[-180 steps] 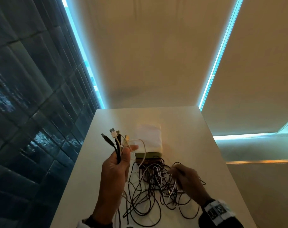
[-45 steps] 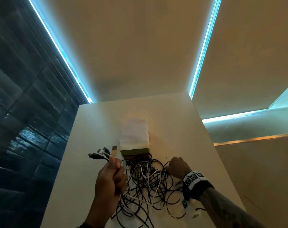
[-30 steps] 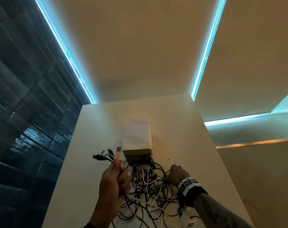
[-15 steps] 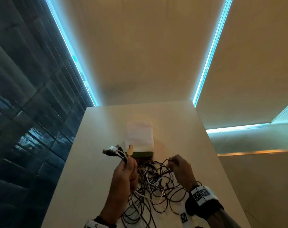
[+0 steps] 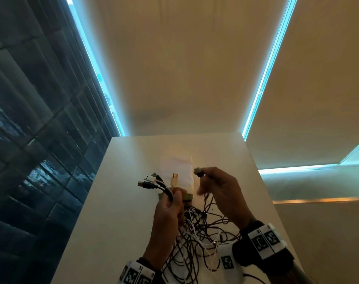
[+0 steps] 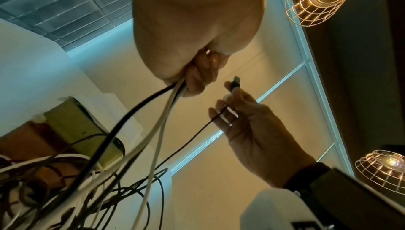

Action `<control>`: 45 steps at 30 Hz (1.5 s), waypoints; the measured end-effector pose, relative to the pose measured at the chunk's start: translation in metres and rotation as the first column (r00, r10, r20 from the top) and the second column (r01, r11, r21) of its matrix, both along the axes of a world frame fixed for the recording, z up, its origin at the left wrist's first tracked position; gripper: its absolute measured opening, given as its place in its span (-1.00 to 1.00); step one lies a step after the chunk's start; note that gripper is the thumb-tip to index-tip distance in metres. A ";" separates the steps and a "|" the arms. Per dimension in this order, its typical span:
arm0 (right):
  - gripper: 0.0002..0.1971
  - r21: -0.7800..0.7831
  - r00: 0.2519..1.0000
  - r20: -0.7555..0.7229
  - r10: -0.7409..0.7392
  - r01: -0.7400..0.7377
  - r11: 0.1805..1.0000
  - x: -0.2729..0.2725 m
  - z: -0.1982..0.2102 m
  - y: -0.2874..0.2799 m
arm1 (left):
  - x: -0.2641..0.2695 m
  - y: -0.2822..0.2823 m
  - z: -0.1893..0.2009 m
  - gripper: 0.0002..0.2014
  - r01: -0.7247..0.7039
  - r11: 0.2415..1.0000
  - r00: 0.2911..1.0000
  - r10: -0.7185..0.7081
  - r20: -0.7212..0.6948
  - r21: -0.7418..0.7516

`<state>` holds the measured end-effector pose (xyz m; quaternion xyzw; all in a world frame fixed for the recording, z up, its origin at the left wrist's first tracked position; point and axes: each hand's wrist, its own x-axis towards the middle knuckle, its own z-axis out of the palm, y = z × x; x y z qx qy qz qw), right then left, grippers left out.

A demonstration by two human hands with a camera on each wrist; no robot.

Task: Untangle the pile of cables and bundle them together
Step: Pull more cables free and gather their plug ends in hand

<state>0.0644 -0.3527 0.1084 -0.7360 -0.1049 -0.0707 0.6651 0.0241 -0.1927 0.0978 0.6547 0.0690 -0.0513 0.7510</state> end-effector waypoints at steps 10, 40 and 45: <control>-0.86 0.122 0.961 -0.138 0.240 -0.224 0.967 -0.008 -0.007 0.022 | -0.002 -0.001 -0.006 -0.75 -0.073 0.991 0.995 0.079 0.054 -0.110; -0.94 -0.608 0.993 -0.087 0.082 -0.118 0.785 0.002 -0.119 -0.019 | 0.001 0.028 0.015 -0.64 -0.170 0.936 0.968 0.217 0.125 -0.307; -0.86 -0.523 0.983 -0.185 -0.014 -0.086 0.848 0.009 -0.132 -0.029 | -0.005 0.043 0.037 -0.60 -0.205 0.894 0.940 0.293 0.173 -0.399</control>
